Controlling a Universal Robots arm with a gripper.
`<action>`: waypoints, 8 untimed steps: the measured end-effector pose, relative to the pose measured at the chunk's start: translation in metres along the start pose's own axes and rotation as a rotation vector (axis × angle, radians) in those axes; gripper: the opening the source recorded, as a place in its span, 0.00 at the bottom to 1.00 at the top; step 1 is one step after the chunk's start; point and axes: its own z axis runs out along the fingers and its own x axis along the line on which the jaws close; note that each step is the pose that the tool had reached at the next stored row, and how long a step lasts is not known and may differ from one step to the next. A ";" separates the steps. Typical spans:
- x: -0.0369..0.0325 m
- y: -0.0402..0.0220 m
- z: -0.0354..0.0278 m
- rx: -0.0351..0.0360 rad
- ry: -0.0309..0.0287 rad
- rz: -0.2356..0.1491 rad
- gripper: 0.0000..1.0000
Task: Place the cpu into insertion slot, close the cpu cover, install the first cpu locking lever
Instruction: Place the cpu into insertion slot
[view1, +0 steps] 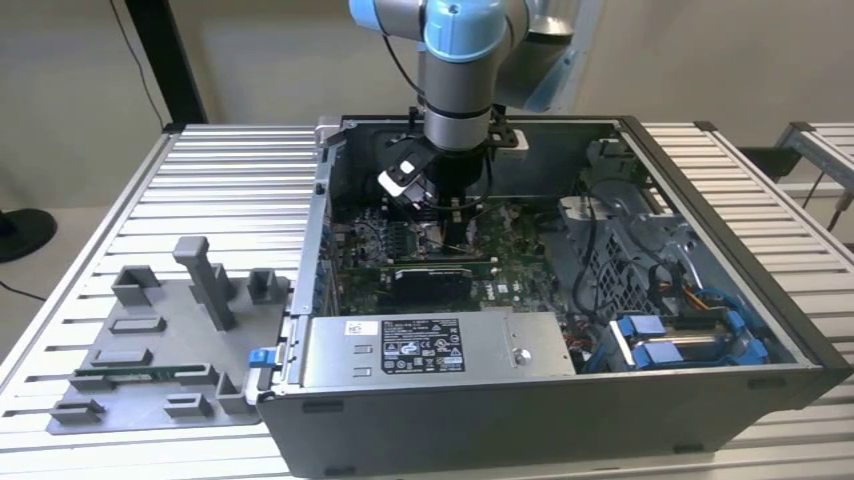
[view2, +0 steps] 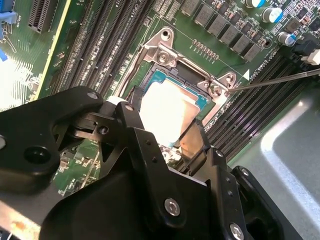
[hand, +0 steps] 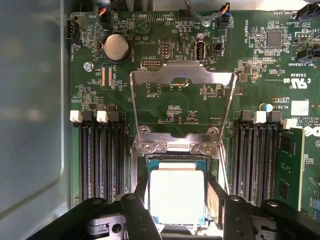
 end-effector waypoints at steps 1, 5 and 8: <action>0.0001 0.0000 -0.0008 0.0000 0.0001 0.000 0.00; 0.0016 0.0007 -0.0159 -0.0012 0.0027 0.002 0.00; 0.0021 0.0009 -0.0268 -0.0011 0.0024 0.002 0.00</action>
